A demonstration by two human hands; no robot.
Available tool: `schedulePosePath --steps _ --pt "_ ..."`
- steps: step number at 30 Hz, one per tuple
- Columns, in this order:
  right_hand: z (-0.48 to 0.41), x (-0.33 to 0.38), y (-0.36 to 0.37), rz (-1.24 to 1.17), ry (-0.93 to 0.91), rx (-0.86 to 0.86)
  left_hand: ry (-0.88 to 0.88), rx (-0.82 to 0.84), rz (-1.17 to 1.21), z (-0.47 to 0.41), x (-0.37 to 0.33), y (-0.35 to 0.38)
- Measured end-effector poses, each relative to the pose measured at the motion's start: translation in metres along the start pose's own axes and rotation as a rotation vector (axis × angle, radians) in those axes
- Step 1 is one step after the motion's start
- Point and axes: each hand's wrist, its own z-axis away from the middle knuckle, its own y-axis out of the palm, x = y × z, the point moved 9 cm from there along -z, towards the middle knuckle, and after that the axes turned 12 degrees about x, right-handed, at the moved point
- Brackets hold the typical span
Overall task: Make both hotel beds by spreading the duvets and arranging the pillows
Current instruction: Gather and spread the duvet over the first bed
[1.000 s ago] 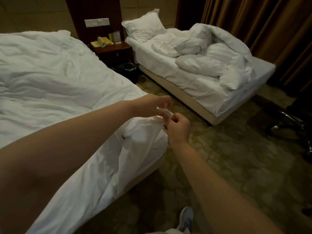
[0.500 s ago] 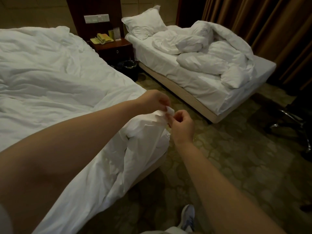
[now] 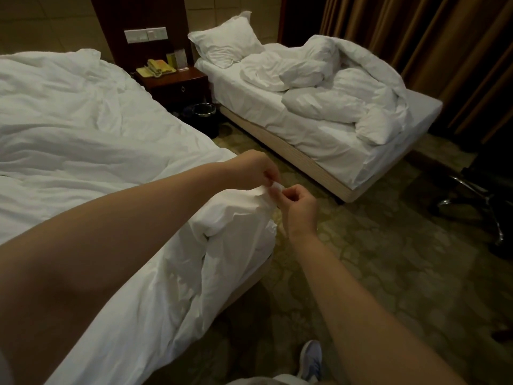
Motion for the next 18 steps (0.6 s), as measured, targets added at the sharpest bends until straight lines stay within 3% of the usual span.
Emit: schedulePosePath --steps 10,15,18 --pt "-0.017 0.003 -0.005 0.129 0.004 0.03 0.019 -0.034 -0.028 -0.011 0.006 -0.001" --pt "-0.027 -0.006 0.009 0.06 0.229 0.293 0.036 -0.07 0.051 -0.013 0.0 -0.006" --pt "-0.03 -0.001 0.016 0.079 0.251 0.386 0.025 -0.033 0.018 -0.012 0.0 -0.006"
